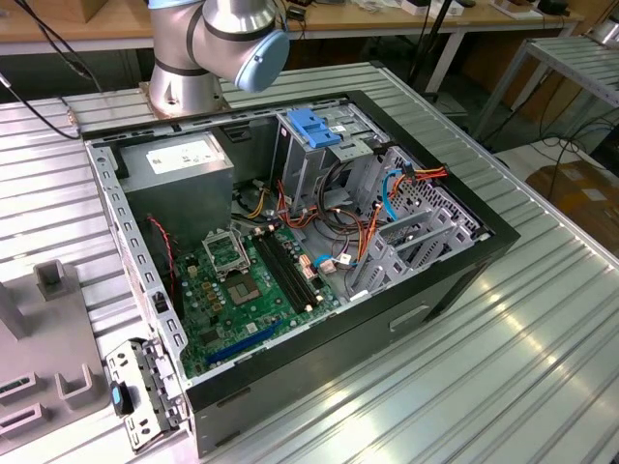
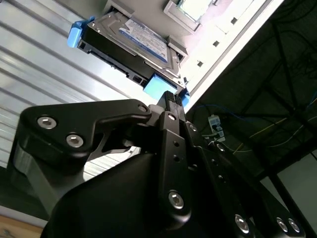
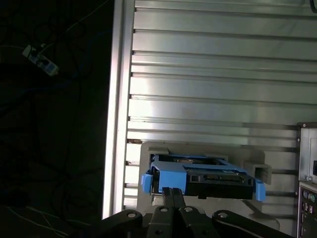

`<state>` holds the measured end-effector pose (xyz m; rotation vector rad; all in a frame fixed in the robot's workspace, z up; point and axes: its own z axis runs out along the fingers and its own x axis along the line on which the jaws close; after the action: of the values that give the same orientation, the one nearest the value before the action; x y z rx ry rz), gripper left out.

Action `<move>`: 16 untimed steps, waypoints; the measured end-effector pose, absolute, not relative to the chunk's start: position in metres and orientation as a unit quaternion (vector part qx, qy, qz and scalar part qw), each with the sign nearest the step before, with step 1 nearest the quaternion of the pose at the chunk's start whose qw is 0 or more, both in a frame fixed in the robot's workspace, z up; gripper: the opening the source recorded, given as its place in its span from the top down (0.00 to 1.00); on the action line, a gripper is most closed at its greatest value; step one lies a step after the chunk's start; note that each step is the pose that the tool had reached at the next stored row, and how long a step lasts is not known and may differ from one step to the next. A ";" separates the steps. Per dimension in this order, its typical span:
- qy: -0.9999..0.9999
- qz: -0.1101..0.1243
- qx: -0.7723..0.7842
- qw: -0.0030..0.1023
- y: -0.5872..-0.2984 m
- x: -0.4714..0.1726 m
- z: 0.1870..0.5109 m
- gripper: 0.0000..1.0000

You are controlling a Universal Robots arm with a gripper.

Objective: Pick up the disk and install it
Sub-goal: 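Pick up the disk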

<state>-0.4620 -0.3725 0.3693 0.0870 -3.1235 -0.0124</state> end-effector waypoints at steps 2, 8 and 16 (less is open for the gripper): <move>-0.999 -0.004 0.043 0.009 -0.373 -0.462 0.369 0.89; -0.995 -0.003 0.095 0.009 -0.373 -0.462 0.369 0.89; -0.982 -0.002 0.191 0.009 -0.373 -0.462 0.369 0.89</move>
<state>-0.4621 -0.3725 0.3691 0.5967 -3.0662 -0.0078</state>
